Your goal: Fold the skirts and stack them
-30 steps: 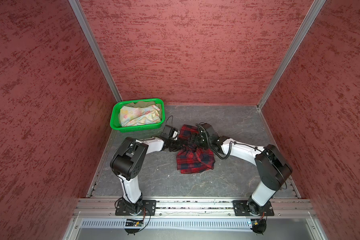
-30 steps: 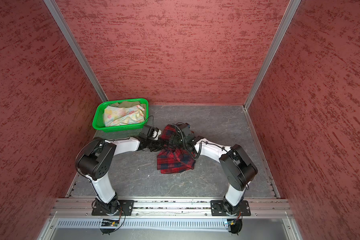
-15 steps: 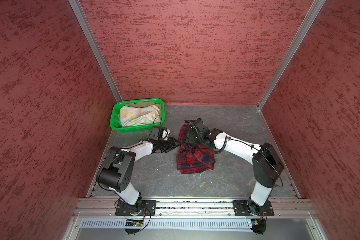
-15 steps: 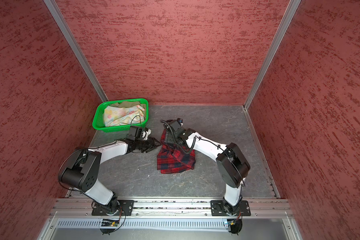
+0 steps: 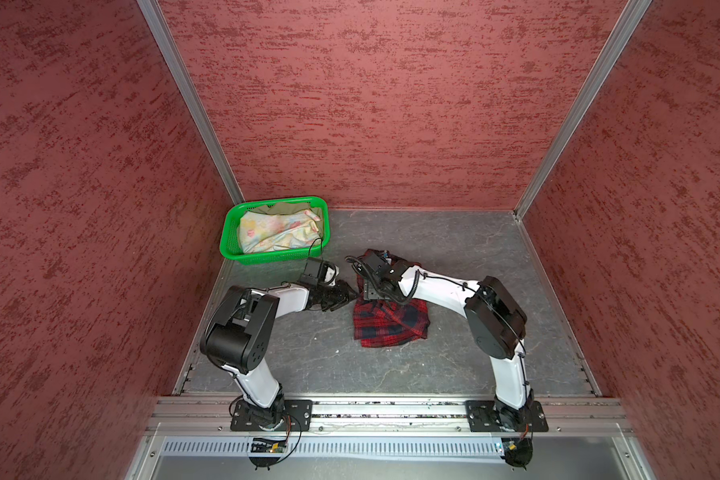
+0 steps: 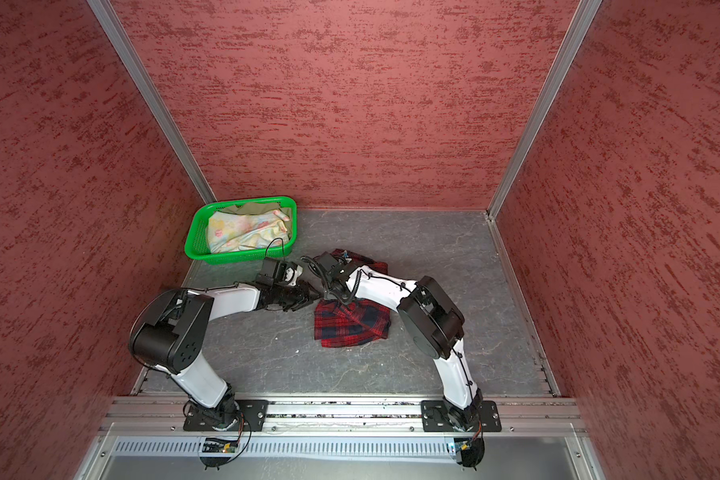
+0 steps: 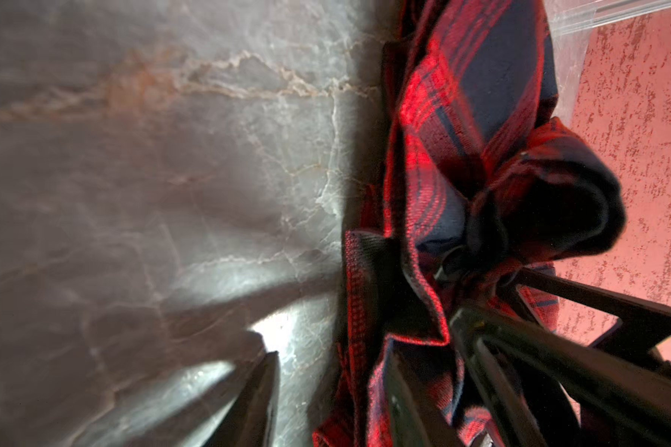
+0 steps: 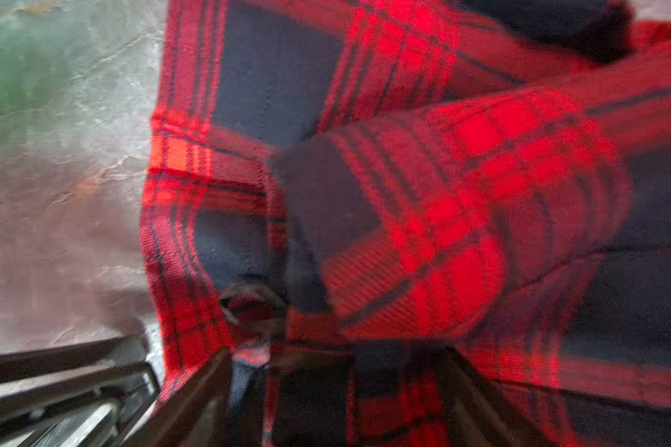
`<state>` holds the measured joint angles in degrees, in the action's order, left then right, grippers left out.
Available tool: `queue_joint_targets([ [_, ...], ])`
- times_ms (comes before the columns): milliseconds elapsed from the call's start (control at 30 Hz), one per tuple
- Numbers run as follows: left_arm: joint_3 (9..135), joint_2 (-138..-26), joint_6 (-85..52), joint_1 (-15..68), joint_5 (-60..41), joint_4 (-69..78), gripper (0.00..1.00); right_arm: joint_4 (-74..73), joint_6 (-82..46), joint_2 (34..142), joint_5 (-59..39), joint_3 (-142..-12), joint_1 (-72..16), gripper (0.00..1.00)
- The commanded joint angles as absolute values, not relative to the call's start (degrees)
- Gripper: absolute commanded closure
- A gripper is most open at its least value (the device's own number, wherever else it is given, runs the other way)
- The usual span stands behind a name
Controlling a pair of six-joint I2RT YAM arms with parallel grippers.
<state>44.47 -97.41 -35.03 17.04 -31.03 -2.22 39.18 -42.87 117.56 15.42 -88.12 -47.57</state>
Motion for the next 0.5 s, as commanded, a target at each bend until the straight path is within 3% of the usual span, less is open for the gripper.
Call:
queue_joint_targets([
  [0, 43.76, -99.43, -34.96, 17.06, -31.15, 0.69, 0.56, 42.45, -43.74, 119.60, 18.29, -88.83, -48.03, 0.30],
  [200, 43.91, -101.04, -35.90, 18.16, -31.70, 2.95, 0.59, 42.38, -43.12, 121.79, 18.89, -89.97, -48.25, 0.58],
  [367, 44.46, -103.44, -36.40, 19.50, -31.93, 4.55, 0.65, 42.33, -42.24, 121.31, 19.72, -91.39, -48.16, 0.98],
  [467, 44.85, -104.80, -36.56, 20.27, -31.89, 5.29, 0.70, 41.14, -41.46, 118.54, 20.30, -90.25, -48.16, 1.00],
])
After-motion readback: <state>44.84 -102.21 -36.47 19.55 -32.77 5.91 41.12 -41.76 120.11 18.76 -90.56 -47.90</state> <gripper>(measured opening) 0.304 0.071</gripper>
